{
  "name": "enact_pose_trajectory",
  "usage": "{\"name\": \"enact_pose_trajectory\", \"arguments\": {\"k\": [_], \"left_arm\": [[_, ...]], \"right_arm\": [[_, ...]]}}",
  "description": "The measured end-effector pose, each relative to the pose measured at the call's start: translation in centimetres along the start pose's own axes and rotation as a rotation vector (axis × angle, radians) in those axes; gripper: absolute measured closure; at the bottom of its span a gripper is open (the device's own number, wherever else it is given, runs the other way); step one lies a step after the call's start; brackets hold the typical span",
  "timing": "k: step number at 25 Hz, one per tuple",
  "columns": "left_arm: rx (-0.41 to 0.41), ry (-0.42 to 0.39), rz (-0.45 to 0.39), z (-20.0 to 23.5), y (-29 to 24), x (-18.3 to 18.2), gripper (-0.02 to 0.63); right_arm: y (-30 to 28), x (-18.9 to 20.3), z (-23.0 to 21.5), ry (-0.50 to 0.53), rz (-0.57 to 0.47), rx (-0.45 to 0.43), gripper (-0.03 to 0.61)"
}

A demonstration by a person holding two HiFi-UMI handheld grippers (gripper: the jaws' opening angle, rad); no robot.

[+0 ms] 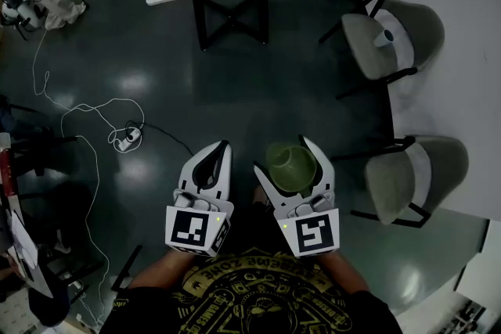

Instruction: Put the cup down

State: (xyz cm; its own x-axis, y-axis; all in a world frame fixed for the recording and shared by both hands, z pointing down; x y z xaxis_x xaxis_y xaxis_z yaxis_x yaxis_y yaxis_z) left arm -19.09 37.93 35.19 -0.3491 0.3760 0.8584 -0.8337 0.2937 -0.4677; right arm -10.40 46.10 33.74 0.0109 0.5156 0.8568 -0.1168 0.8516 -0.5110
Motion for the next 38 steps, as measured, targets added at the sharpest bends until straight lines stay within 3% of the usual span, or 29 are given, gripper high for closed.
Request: {"name": "enact_pose_trajectory", "arguments": {"k": [18, 29, 38], "left_arm": [[0.058, -0.026, -0.016, 7.8, 0.0, -2.5, 0.604], [0.042, -0.032, -0.038, 13.7, 1.7, -3.9, 0.604], [0.027, -0.017, -0.04, 15.7, 1.1, -4.2, 0.604]], "right_arm": [[-6.0, -5.1, 2.4, -0.033, 0.01, 0.067, 0.198], [-9.5, -8.5, 5.5, -0.028, -0.006, 0.098, 0.198], [-11.8, -9.9, 5.8, -0.005, -0.005, 0.073, 0.198]]}}
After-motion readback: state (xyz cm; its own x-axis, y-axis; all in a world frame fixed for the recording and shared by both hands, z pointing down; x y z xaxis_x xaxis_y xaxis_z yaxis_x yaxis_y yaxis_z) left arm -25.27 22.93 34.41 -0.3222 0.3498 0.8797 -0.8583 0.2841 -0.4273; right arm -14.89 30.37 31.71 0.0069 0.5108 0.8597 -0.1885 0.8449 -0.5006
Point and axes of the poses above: the fingertips, and each gripper's own axes: y backward along the fingers, z to its left, x out of its underside, the point moved 3 cm from there along y, backward along the fingers, and after that the axes turned 14 degrees about z, right-handed, at the moved point
